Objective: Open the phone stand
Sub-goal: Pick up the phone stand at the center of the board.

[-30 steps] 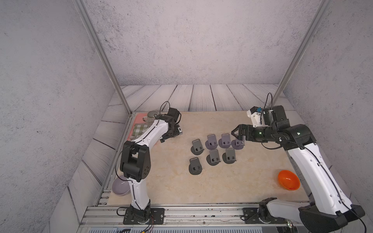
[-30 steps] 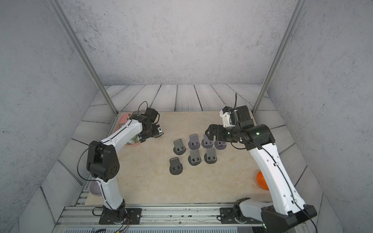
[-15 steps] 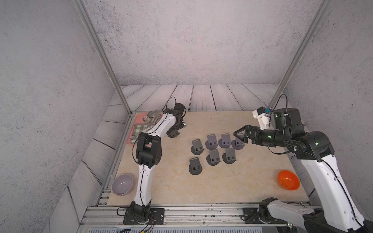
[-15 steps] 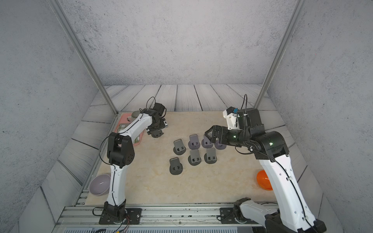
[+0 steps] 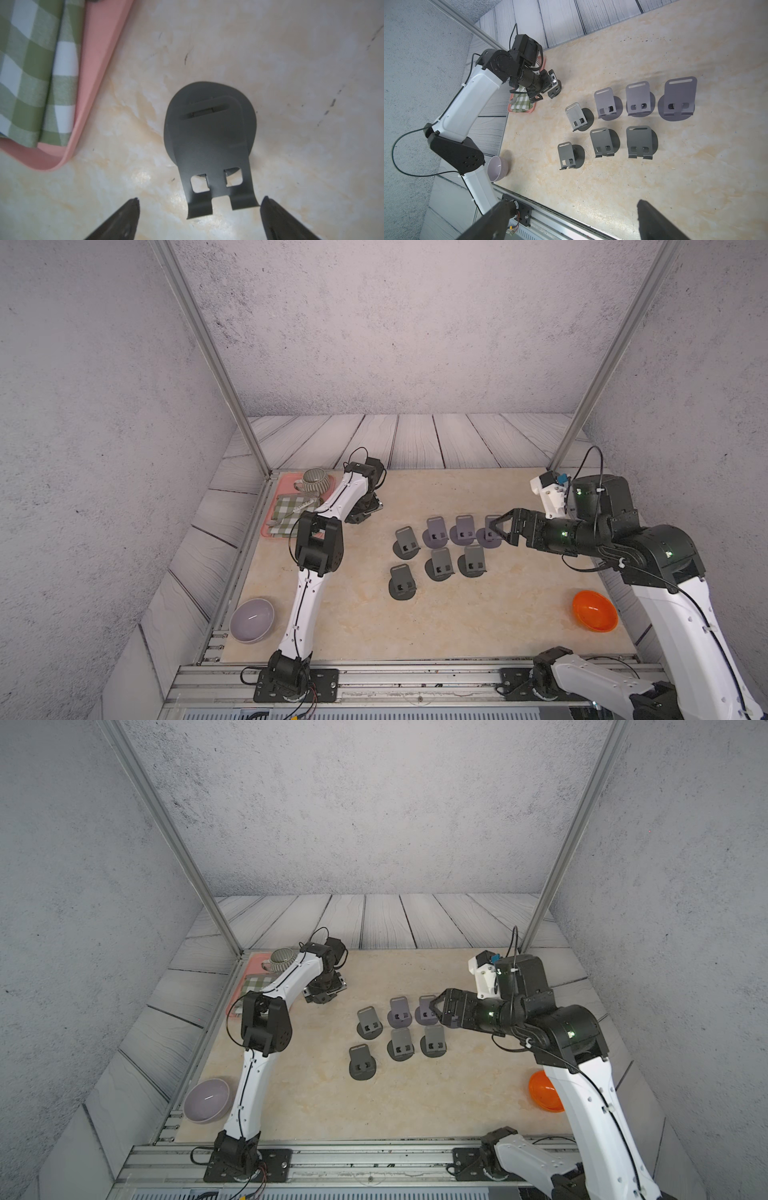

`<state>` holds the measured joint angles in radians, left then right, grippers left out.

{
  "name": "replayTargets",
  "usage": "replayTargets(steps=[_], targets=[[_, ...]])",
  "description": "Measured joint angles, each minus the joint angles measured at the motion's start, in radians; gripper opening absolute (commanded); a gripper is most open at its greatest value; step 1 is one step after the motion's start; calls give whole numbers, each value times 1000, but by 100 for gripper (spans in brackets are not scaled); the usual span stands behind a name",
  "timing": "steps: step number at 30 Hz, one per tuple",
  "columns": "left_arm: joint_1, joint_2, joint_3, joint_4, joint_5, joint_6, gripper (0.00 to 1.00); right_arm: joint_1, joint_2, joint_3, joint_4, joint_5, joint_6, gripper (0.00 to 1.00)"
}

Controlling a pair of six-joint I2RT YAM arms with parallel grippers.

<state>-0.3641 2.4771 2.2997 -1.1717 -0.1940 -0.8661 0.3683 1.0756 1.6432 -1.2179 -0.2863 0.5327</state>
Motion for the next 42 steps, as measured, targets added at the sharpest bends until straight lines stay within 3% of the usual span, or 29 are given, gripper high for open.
replayTargets(steps=[10, 21, 31, 42], targets=[[2, 39, -26, 21, 76, -6, 80, 0, -4, -27, -4, 26, 10, 99], [3, 11, -103, 103, 106, 6, 50, 0, -21, -44, -3, 32, 18, 99], [4, -49, -203, 138, 108, 40, 48, 2, -33, -56, 3, 31, 25, 99], [4, -254, -399, 185, 109, 111, 47, 2, -30, -119, 45, 25, 18, 99]])
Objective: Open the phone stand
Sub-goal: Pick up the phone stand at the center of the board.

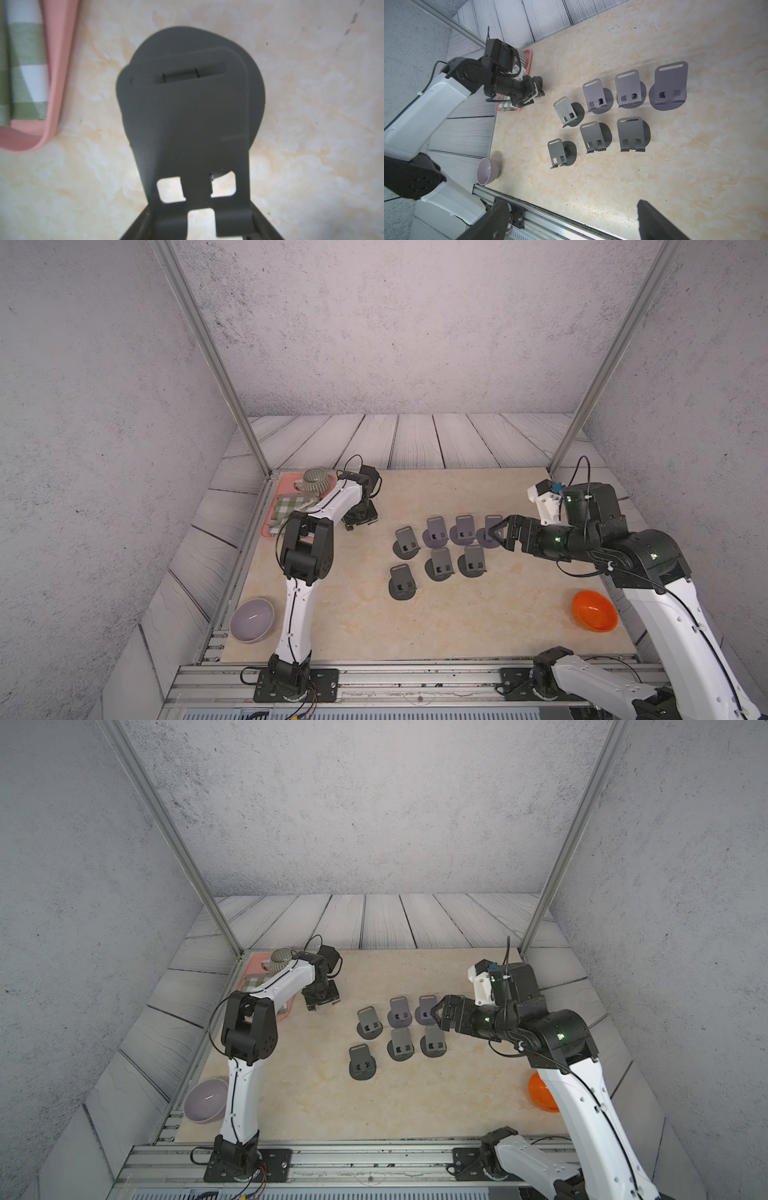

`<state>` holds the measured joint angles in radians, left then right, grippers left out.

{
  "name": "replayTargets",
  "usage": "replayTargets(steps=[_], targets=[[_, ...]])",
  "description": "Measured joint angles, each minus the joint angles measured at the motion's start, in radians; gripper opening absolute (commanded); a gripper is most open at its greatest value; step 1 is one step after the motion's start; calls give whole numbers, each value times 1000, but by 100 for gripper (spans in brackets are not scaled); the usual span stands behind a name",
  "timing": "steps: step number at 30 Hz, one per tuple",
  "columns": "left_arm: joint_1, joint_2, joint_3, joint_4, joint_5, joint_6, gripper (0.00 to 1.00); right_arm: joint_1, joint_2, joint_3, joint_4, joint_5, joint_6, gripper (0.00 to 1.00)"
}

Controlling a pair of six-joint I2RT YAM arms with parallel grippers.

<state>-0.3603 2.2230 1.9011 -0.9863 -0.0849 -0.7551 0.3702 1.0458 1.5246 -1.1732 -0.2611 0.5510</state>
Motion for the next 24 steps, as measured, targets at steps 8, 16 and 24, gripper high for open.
replayTargets(steps=[8, 16, 24], targets=[[0, -237, -203, 79, 30, 28, 47, 0, 60, -31, 61, -37, -9, 99], [0, -493, -462, 138, 90, 69, 46, 0, 148, -34, 133, -93, -12, 99], [-3, -740, -645, 189, 196, 140, 47, 0, 209, -54, 227, -163, 12, 99]])
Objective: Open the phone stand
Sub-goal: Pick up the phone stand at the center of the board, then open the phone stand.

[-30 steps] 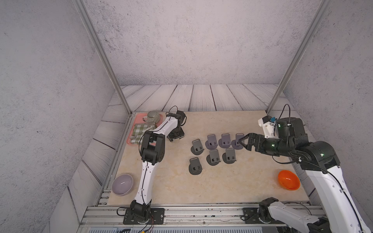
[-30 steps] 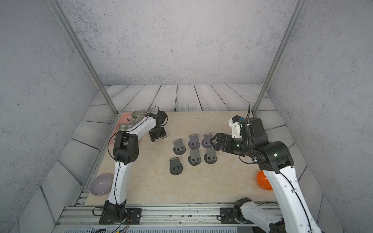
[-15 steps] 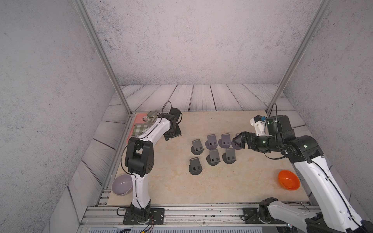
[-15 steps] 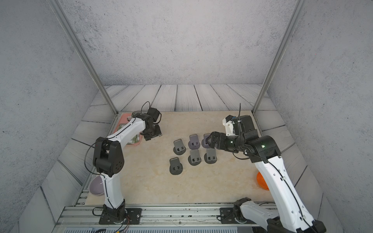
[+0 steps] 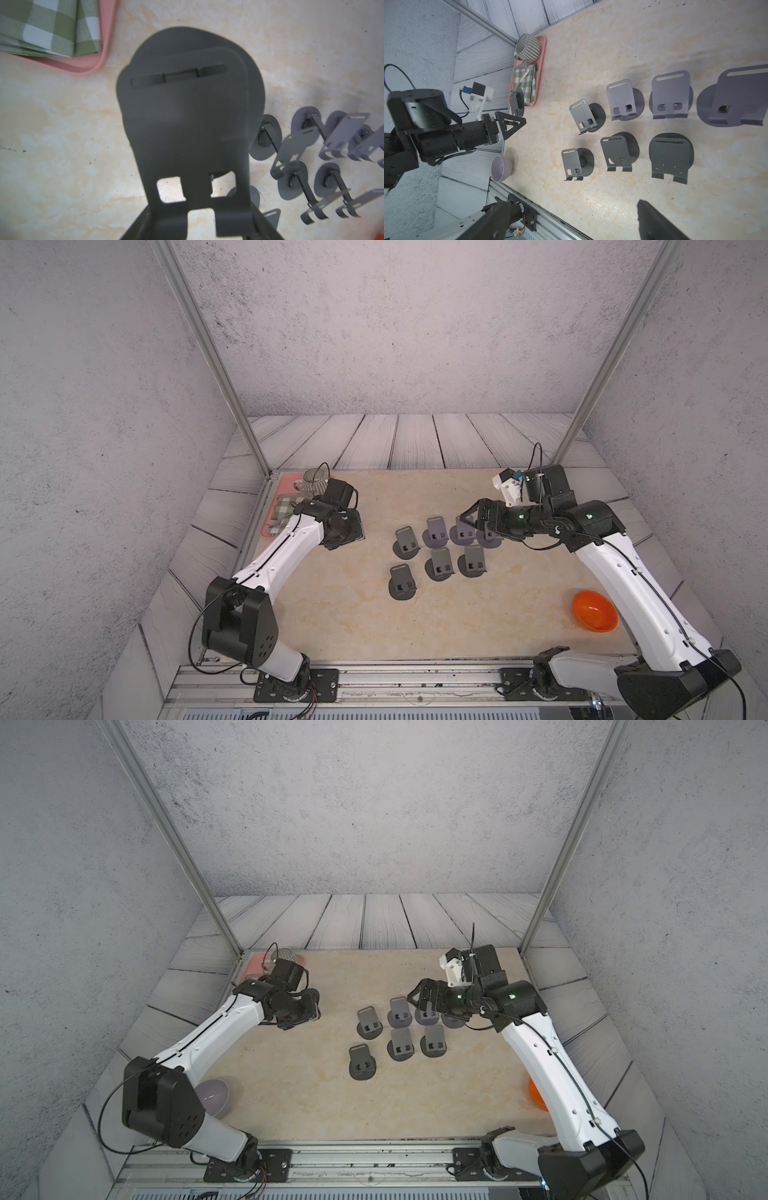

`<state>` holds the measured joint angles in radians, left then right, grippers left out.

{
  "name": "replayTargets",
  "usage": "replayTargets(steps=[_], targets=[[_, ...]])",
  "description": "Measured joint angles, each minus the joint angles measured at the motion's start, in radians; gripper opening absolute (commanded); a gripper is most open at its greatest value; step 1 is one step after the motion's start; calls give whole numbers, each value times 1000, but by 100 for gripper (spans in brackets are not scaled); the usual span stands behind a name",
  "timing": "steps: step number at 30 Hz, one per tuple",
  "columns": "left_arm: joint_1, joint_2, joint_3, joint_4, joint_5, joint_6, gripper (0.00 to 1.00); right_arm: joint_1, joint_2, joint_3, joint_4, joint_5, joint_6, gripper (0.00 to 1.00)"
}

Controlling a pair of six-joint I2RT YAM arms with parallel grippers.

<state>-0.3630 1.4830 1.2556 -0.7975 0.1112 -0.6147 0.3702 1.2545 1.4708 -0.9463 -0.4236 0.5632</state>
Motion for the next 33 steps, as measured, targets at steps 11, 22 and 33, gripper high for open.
replayTargets(steps=[11, 22, 33], targets=[[-81, -175, -67, 24, 194, 105, 47, 59, 112, -28, 149, -74, 74, 99], [-105, -322, -148, 66, 335, 96, 48, 194, 223, -27, 266, -82, 138, 87], [-117, -353, -189, 101, 372, 48, 48, 322, 303, 31, 323, -73, 164, 57]])
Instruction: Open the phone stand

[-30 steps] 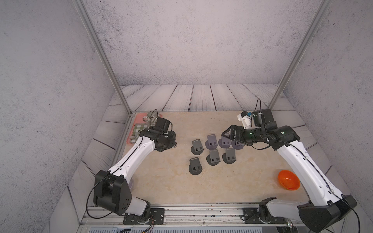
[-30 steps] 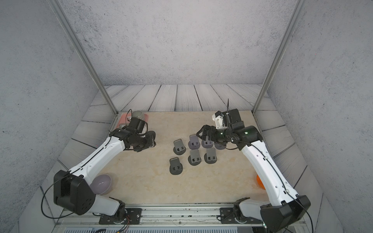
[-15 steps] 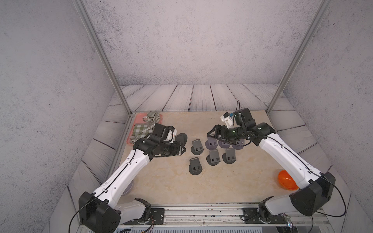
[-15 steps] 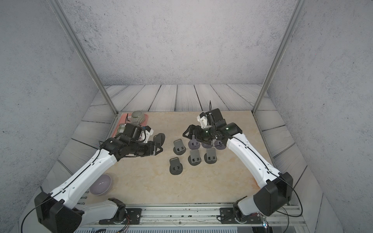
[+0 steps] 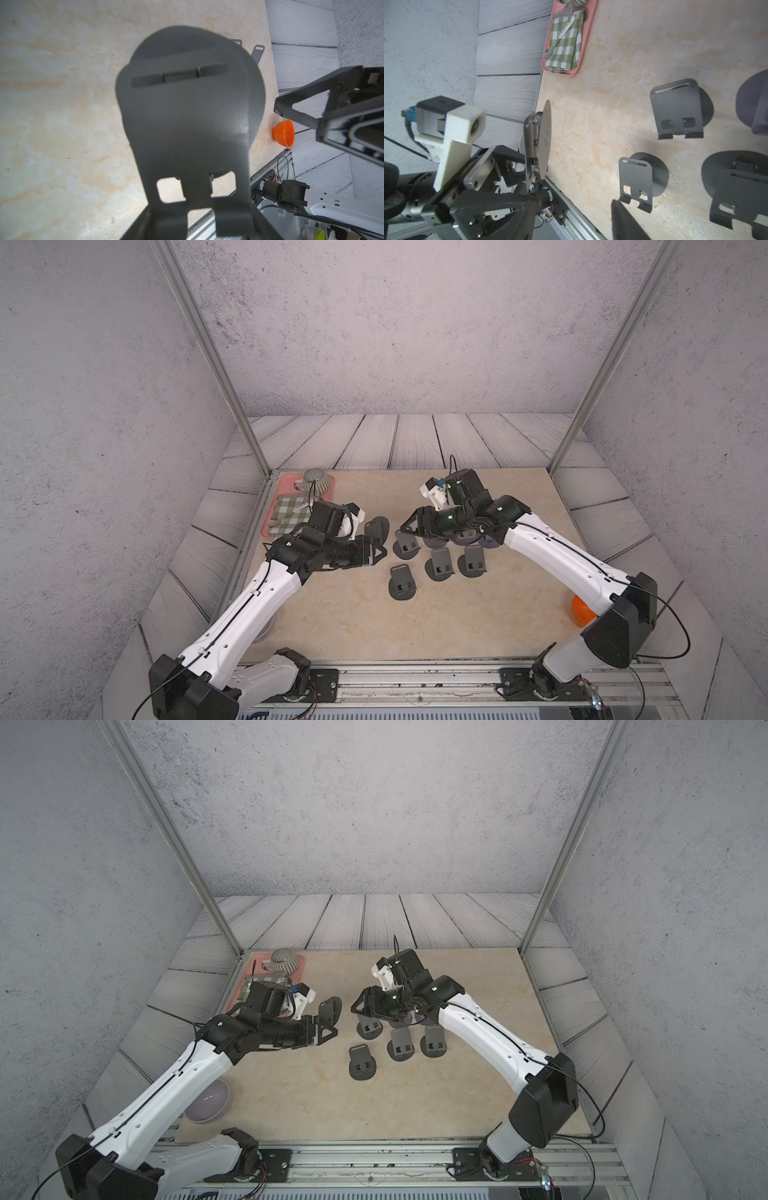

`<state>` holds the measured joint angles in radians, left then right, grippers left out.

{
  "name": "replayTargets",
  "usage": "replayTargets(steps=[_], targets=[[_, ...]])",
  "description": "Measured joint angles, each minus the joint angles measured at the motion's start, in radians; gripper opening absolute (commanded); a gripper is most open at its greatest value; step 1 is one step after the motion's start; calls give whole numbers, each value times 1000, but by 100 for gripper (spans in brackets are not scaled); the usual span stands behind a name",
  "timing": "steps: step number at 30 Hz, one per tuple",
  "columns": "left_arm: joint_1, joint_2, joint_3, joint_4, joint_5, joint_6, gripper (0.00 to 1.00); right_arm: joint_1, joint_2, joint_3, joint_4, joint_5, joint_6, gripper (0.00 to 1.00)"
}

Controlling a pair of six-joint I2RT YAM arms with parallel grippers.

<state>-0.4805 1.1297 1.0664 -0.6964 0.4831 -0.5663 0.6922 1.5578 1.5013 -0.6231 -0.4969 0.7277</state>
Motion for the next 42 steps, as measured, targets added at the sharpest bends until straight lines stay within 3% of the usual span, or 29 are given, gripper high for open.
replayTargets(steps=[24, 29, 33, 42], targets=[[-7, -56, -26, 23, 28, -37, 48, 87, 143, 126, 14, 19, 1, 44], [-7, -65, -30, 32, 33, -40, 48, 102, 152, 126, 21, 17, 8, 31], [-6, -65, -38, 28, 24, -51, 48, 124, 167, 127, 61, -2, 25, 1], [-6, -97, -50, 24, 20, -63, 47, 139, 177, 174, 11, 41, -26, 0]])
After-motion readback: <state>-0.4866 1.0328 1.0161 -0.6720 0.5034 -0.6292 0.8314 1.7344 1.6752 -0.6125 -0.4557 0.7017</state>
